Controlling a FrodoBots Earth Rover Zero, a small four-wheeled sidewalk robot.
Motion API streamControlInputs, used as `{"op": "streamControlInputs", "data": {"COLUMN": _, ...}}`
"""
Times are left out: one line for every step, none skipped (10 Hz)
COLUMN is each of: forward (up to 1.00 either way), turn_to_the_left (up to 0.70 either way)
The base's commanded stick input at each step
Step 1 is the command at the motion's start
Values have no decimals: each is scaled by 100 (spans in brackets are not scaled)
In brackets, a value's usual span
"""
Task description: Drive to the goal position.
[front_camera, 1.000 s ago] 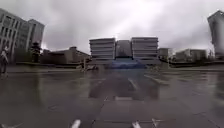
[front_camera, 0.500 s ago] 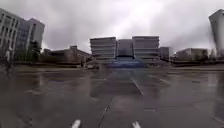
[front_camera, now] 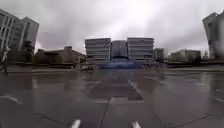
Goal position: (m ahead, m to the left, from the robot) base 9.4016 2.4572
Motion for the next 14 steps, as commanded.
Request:
{"op": "streamControlInputs", "data": {"forward": 100, "turn_to_the_left": 0}}
{"op": "streamControlInputs", "data": {"forward": 100, "turn_to_the_left": 0}}
{"op": "streamControlInputs", "data": {"forward": 100, "turn_to_the_left": 0}}
{"op": "streamControlInputs", "data": {"forward": 100, "turn_to_the_left": 0}}
{"op": "streamControlInputs", "data": {"forward": 100, "turn_to_the_left": 0}}
{"op": "streamControlInputs", "data": {"forward": 100, "turn_to_the_left": 0}}
{"op": "streamControlInputs", "data": {"forward": 100, "turn_to_the_left": 0}}
{"op": "streamControlInputs", "data": {"forward": 100, "turn_to_the_left": -7}}
{"op": "streamControlInputs", "data": {"forward": 100, "turn_to_the_left": -30}}
{"op": "streamControlInputs", "data": {"forward": 100, "turn_to_the_left": -38}}
{"op": "streamControlInputs", "data": {"forward": 100, "turn_to_the_left": 0}}
{"op": "streamControlInputs", "data": {"forward": 100, "turn_to_the_left": 0}}
{"op": "streamControlInputs", "data": {"forward": 100, "turn_to_the_left": 0}}
{"op": "streamControlInputs", "data": {"forward": 100, "turn_to_the_left": 0}}
